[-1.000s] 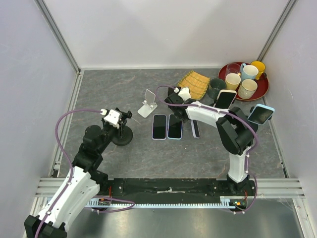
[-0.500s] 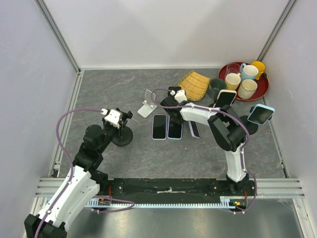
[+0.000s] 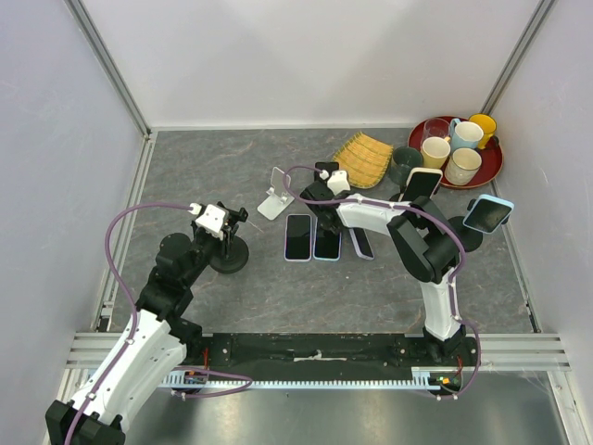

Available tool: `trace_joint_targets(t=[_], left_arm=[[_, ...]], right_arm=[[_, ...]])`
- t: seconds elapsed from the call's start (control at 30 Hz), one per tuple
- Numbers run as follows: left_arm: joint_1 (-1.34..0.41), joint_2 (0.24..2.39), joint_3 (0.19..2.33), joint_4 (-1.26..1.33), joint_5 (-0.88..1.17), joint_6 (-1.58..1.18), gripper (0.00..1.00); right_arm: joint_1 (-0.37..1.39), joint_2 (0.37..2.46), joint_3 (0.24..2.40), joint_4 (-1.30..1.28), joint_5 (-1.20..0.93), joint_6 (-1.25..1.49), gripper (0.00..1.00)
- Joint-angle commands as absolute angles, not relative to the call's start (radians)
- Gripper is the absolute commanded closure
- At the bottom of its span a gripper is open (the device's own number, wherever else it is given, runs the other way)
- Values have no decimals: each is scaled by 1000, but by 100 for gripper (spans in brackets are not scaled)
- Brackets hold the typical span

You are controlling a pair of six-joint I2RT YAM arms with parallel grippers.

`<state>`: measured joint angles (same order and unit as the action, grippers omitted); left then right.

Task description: Remove the phone from the phone stand

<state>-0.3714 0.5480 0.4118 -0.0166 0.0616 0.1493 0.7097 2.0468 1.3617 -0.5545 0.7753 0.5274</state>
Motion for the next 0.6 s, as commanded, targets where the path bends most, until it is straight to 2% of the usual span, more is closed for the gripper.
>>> trace_joint_targets(t=[0.0,0.2,0.57], left_arm=[[-368,538,442,98,75,144,98],[-368,538,442,97,78,146,98],[-370,541,442,94,83,147,98]], right_arm=[[718,2045,1332,-515,667,606,56],[689,2042,1319,-514,676,606,39],[647,1994,1261,-499,684,598,39]])
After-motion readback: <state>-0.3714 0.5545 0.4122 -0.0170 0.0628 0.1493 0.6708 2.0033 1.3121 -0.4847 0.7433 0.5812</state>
